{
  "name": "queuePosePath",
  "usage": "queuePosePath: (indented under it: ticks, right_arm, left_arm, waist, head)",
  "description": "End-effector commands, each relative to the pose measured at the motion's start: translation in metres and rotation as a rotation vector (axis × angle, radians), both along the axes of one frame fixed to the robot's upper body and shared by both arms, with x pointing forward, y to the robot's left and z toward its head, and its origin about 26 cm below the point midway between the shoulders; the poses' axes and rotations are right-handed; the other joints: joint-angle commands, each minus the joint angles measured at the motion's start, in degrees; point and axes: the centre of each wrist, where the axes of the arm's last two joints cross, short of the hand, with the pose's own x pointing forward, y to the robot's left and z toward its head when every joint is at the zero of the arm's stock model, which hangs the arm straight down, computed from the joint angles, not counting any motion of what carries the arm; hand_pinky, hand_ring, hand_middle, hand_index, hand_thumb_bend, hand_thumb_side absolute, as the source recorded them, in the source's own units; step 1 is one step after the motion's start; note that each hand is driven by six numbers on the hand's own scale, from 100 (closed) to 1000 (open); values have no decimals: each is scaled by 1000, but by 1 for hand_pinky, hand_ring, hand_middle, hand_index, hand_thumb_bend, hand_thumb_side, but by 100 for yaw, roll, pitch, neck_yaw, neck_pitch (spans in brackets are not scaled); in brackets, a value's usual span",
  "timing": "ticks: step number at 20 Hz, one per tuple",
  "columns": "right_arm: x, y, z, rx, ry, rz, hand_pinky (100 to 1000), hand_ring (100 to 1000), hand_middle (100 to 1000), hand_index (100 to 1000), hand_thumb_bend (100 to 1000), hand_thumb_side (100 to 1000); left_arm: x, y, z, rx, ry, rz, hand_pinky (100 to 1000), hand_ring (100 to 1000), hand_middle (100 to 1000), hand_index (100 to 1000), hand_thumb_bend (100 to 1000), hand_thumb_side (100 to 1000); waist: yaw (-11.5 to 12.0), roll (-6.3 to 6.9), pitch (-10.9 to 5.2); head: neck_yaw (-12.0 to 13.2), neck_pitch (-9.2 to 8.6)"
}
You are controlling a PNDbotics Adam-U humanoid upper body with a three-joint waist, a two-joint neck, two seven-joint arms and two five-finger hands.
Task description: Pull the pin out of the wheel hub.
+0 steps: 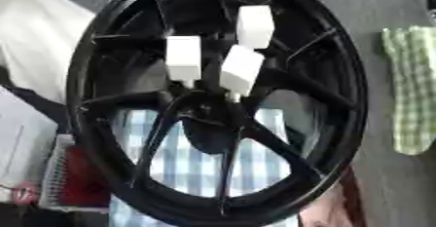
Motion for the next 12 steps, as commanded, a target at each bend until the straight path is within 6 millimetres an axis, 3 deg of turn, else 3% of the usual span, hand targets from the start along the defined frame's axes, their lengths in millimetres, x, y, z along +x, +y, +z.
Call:
queuePosePath:
  ticks: [1,7,12]
  right_arm:
    - [-3,1,14,-58,-32,5,884,805,657,731,100,531]
    - [-3,1,14,-65,-32,8,884,806,659,732,100,533]
    - [-4,1,24,-151,-30,5,878,809,677,740,100,440]
  left_arm:
    - [-3,1,6,11,-24,11,824,772,721,862,169,604]
    - [-3,1,5,5,-27,18,824,771,721,862,169,604]
    - [-3,0,3,1,-25,23,824,772,720,862,167,609]
  waist:
    - [-11,-2,-81]
    - [6,-16,-71]
    - [1,-28,-65]
  head:
    - [-10,-40]
    - [-21,-63]
    - [-83,-29]
